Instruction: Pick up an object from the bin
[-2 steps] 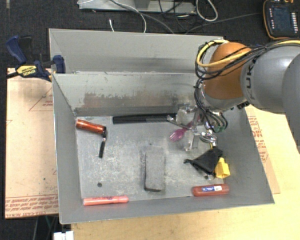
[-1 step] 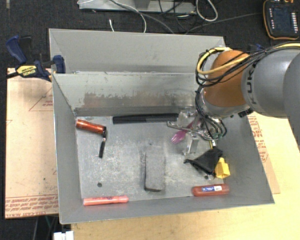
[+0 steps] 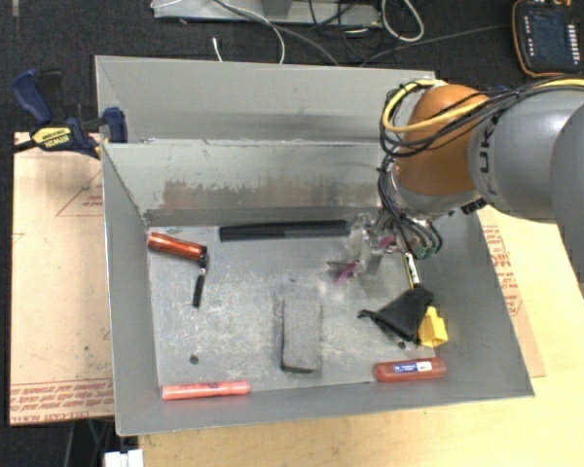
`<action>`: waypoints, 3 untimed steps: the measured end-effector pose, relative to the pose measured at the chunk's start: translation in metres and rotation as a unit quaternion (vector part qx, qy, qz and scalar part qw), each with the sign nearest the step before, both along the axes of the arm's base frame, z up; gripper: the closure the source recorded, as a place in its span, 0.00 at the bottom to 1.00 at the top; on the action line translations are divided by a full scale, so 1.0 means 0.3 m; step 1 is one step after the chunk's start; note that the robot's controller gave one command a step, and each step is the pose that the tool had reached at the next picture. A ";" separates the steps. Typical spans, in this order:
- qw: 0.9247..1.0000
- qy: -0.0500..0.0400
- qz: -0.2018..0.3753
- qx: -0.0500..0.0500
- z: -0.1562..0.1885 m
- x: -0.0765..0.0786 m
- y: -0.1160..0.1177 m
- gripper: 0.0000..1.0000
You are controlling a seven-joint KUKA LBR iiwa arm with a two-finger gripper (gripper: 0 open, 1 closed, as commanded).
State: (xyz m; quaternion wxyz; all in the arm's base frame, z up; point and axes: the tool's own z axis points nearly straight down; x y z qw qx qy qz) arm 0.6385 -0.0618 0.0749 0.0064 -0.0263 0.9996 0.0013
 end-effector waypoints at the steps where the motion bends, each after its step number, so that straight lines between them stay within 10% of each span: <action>1: 1.000 0.000 0.000 0.000 0.000 0.000 0.000 1.00; 3: 1.000 0.003 0.000 0.001 0.221 -0.006 0.003 1.00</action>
Offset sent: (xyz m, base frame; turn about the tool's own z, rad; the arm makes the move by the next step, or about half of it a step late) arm -0.0001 0.0001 0.0303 -0.0002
